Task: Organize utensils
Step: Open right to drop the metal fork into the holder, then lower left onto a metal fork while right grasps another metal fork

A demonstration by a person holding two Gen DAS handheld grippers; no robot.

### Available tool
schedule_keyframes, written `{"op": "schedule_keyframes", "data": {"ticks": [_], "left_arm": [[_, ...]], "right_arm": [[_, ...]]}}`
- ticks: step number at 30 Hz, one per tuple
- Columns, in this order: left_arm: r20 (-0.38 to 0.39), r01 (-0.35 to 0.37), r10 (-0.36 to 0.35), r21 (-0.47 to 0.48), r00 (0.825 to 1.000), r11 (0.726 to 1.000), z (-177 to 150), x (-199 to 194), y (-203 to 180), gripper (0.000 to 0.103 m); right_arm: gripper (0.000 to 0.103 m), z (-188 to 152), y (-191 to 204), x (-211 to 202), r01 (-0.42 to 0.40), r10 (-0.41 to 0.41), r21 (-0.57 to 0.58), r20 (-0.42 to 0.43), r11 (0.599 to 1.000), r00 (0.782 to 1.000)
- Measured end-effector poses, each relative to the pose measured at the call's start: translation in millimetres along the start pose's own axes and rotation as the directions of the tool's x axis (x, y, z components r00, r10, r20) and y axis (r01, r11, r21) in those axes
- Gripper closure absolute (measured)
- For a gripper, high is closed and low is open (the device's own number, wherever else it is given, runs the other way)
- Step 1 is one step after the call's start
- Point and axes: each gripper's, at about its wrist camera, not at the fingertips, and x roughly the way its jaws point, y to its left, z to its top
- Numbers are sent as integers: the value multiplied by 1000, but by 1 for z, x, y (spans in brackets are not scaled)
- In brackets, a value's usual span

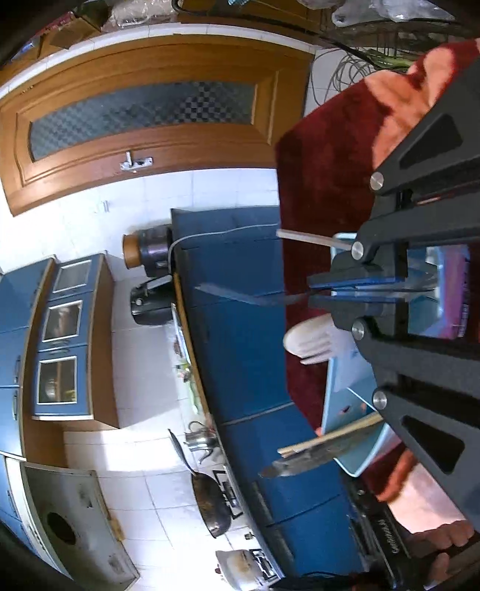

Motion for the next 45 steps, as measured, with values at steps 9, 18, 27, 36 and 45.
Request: {"op": "schedule_keyframes", "data": {"ticks": [9, 18, 27, 36, 45], "left_arm": [[-11, 6, -6, 11, 1000, 1000, -7, -18, -7, 69], [-73, 9, -7, 35, 997, 999, -27, -40, -17, 69], [-117, 5, 3, 68, 993, 998, -42, -58, -25, 69], [-161, 24, -8, 98, 987, 995, -55, -66, -37, 63], [-226, 58, -30, 118, 974, 991, -65, -59, -52, 61]], "right_arm": [[66, 2, 2, -39, -19, 18, 42, 30, 999, 999], [60, -9, 10, -78, -29, 30, 61, -11, 998, 999], [53, -36, 19, -100, -26, 32, 63, -95, 998, 995], [46, -60, 13, -110, -1, 16, 86, -169, 996, 986], [42, -81, -3, -111, 23, 6, 128, -226, 991, 974]]}}
